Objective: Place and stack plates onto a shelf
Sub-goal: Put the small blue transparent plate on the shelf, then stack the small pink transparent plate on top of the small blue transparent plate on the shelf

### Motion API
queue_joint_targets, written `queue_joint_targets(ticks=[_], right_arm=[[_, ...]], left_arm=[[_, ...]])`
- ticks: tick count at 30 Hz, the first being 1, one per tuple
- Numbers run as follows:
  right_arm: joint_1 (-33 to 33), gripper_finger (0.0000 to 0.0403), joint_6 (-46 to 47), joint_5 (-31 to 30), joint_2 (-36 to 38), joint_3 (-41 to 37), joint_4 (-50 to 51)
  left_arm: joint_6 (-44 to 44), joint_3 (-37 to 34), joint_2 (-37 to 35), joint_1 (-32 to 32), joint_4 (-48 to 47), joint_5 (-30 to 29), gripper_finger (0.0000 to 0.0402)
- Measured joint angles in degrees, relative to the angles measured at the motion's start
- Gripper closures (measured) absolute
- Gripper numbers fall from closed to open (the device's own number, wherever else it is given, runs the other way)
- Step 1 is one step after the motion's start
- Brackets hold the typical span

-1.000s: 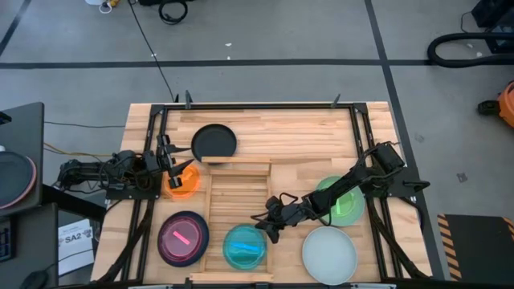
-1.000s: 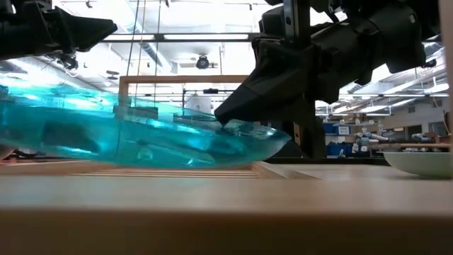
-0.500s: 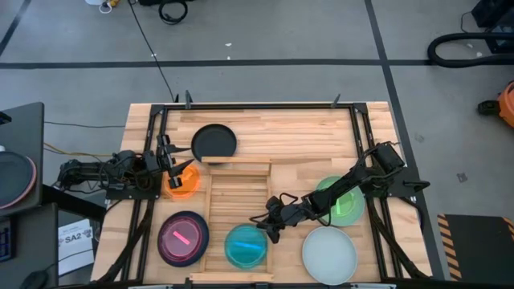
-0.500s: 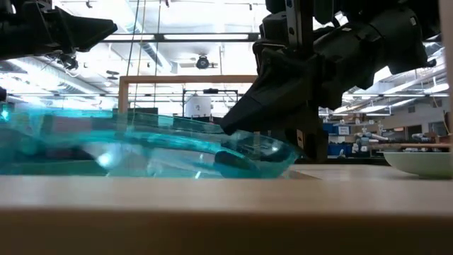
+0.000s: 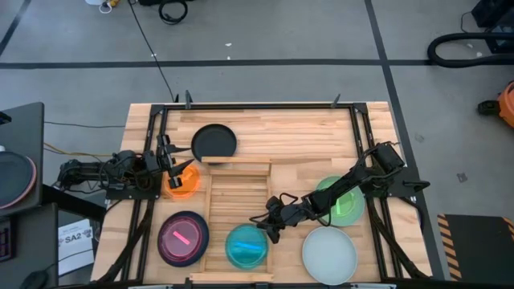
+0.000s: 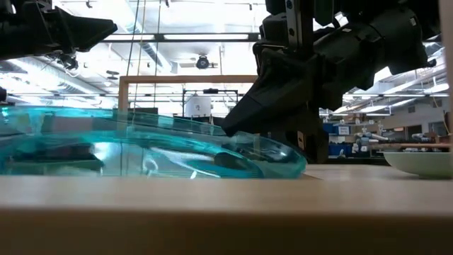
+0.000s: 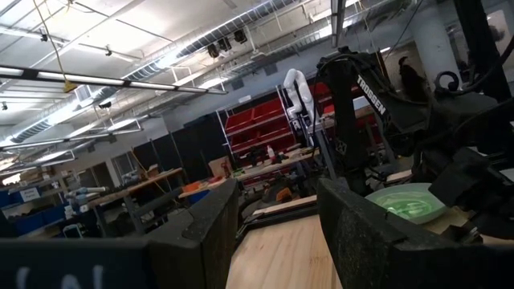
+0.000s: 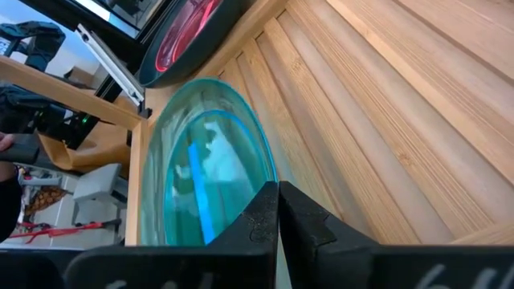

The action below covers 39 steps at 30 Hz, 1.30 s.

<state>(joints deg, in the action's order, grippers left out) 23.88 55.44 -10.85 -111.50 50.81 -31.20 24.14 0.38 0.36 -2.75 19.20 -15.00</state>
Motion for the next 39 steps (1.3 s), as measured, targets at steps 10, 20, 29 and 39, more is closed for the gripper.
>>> queue_joint_targets(ticks=[10,20,29,39], right_arm=[[0.0,0.0360,0.0,0.0,0.0,0.0,0.0],[0.0,0.0296,-0.1,-0.3,0.0,0.0,0.0],[0.0,0.0254,-0.1,-1.6,0.0,0.0,0.0],[0.0,0.0250,-0.8,-1.5,0.0,0.0,0.0]], left_arm=[[0.0,0.0,0.0,0.0,0.0,0.0,0.0225],[0.0,0.0,0.0,0.0,0.0,0.0,0.0225],[0.0,0.0,0.0,0.0,0.0,0.0,0.0225],[0.4,0.0,0.0,0.0,0.2,0.0,0.0225]])
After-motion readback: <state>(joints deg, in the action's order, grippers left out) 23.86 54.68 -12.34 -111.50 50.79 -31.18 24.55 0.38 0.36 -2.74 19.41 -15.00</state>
